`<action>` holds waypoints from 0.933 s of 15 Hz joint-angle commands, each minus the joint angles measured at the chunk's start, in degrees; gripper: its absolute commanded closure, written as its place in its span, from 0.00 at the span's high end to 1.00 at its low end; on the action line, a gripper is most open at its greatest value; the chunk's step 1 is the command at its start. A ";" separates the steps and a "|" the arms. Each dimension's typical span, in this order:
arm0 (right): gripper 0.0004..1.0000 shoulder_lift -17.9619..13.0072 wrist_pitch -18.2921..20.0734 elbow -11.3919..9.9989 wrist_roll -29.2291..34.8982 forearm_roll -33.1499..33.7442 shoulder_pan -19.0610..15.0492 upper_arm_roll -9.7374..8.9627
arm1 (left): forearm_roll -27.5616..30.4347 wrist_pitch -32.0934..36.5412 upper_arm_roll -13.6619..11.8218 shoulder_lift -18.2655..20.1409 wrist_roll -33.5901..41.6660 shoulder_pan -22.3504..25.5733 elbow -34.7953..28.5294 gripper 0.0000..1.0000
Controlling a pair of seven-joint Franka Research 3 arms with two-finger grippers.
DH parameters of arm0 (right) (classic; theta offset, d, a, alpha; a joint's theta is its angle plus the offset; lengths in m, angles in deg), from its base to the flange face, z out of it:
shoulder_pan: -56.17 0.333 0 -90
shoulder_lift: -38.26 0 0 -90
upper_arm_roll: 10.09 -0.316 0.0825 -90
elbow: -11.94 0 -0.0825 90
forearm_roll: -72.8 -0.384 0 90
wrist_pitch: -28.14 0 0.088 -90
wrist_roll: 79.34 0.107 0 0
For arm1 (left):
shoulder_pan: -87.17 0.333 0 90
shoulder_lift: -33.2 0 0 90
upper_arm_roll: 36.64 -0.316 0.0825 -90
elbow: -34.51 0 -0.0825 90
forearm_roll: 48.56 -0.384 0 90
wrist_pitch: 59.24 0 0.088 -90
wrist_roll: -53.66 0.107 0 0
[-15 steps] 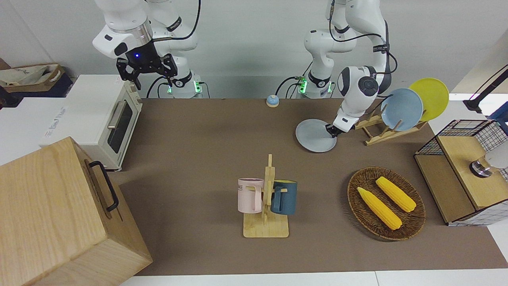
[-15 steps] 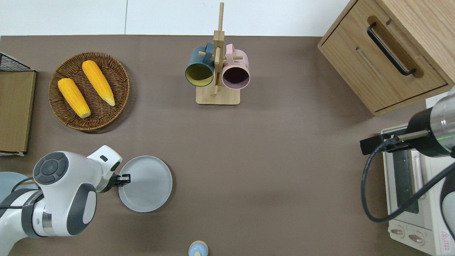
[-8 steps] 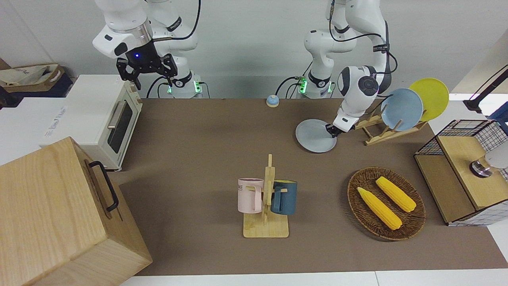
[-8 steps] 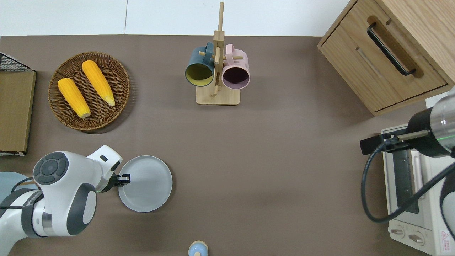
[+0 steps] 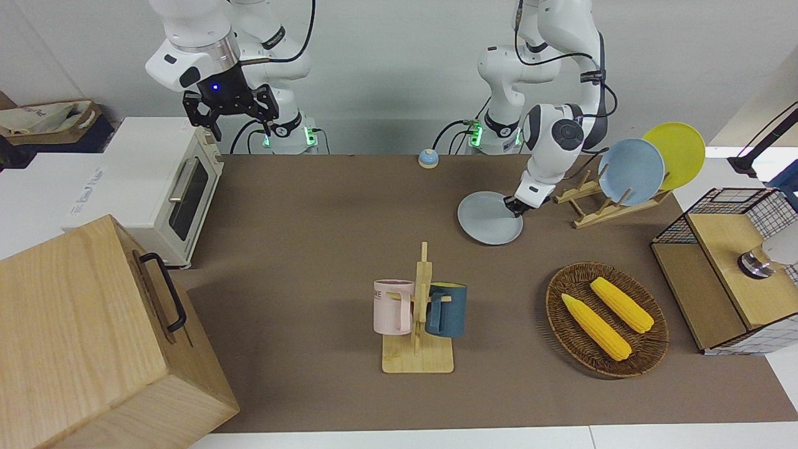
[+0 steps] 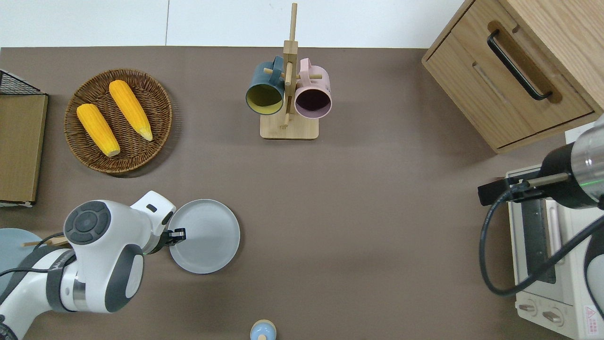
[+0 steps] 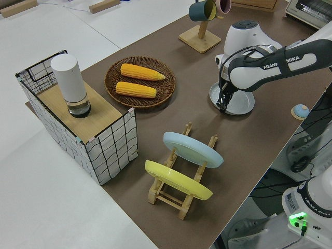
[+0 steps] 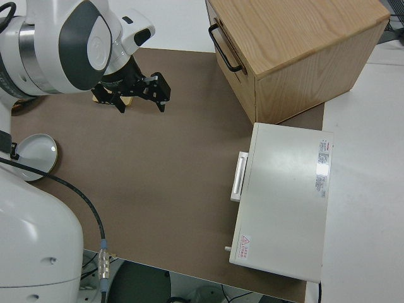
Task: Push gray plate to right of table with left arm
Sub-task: 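Push the gray plate with the left gripper toward the right arm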
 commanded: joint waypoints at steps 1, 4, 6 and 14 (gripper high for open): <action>0.98 -0.17 0.89 0.50 0.75 -0.25 -1.13 -0.98 | 0.29 -1.39 -0.04 -4.17 -10.30 -6.57 3.15 0.00; 0.98 -0.17 0.89 0.50 0.75 -0.33 -1.13 -0.98 | 0.38 -1.31 0.40 -6.10 -17.51 -10.79 5.44 0.00; 0.98 -0.17 0.89 0.50 0.75 -0.33 -1.13 -0.89 | 0.55 -1.13 1.54 -7.94 -24.09 -13.87 7.72 0.00; 0.98 -0.17 0.89 0.50 0.75 -0.33 -1.13 -0.89 | 0.47 -0.51 12.08 -15.42 -43.26 -15.64 16.69 0.00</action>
